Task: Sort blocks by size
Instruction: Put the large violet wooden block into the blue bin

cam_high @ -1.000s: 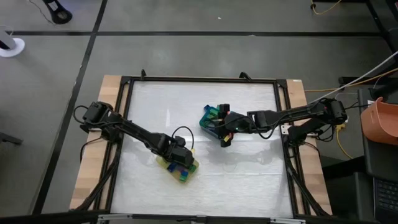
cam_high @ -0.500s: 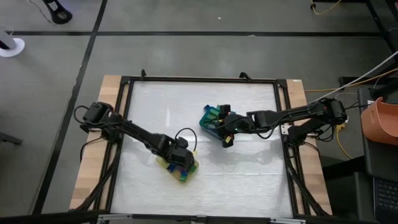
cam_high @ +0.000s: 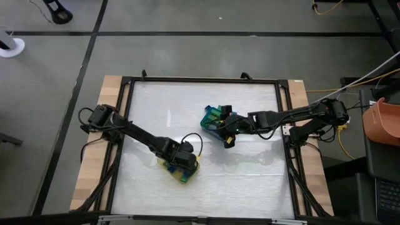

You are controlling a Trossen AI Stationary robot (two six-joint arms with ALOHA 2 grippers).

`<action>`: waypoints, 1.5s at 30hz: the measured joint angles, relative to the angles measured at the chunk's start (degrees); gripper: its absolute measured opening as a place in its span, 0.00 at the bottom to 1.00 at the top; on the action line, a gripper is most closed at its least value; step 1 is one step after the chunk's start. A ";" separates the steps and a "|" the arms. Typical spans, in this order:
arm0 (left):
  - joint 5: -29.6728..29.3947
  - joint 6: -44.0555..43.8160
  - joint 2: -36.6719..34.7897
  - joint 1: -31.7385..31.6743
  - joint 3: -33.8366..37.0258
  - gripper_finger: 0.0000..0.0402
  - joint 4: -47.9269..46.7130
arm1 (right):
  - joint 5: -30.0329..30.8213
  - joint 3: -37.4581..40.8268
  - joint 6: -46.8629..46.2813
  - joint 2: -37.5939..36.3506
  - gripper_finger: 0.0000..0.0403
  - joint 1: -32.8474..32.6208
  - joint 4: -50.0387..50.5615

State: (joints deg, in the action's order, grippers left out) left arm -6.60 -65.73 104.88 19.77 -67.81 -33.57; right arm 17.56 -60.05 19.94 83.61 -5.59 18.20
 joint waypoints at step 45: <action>0.64 57.14 -0.39 -28.63 0.00 0.38 38.61 | 3.65 0.02 4.04 -11.26 0.55 22.11 3.52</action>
State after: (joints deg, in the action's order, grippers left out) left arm -5.96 -8.59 104.49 -8.86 -67.81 5.04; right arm 21.22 -60.03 23.99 72.36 16.52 21.71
